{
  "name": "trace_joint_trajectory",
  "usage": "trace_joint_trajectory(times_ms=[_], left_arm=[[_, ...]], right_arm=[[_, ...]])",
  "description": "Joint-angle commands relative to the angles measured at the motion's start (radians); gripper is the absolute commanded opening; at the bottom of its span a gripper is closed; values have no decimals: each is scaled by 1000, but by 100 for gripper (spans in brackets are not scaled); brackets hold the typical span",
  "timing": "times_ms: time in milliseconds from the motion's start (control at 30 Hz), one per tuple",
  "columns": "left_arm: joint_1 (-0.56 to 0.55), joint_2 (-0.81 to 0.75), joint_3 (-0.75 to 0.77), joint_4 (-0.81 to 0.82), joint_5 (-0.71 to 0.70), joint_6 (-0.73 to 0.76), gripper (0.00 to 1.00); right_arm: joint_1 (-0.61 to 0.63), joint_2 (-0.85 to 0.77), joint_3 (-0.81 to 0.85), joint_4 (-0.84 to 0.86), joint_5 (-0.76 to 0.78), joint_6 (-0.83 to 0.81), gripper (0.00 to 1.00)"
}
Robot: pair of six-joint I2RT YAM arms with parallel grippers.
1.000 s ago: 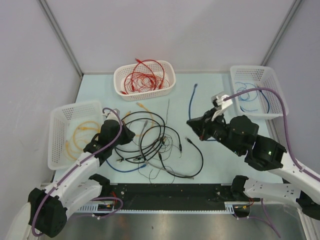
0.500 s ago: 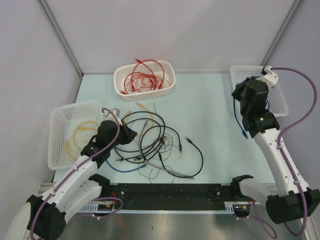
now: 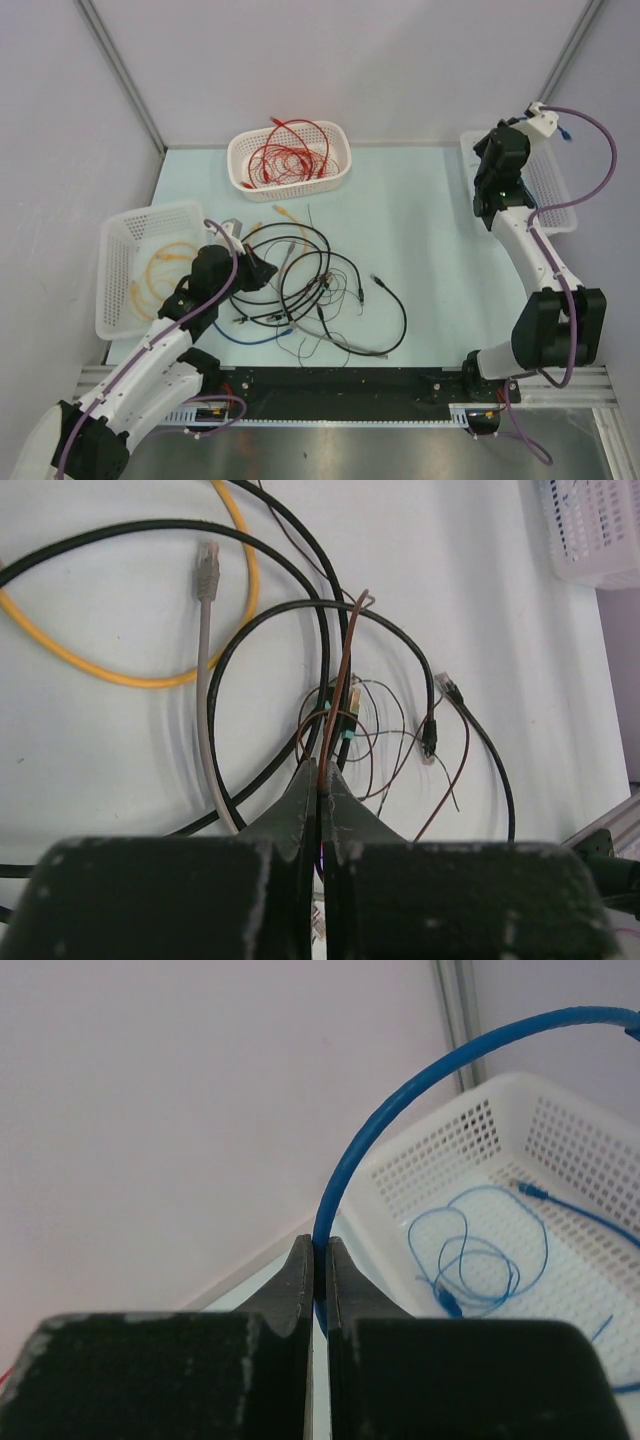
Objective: Untangle the cables
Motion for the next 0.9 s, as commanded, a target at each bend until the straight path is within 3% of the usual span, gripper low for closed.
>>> trace_joint_trajectory(times_ms=[0, 200, 533, 667, 867], left_arm=[[-32, -27, -28, 14, 22, 10, 0], [-66, -27, -34, 39, 68, -48, 0], [-89, -21, -14, 27, 67, -25, 0], [-89, -21, -28, 36, 65, -36, 0], [-89, -12, -22, 28, 58, -31, 0]], right_arm=[[-25, 86, 123, 197, 77, -124, 0], [-45, 253, 271, 231, 91, -226, 0], [-91, 537, 527, -16, 91, -229, 0], [-95, 646, 571, -100, 99, -221, 0], [-97, 657, 488, -128, 96, -172, 0]])
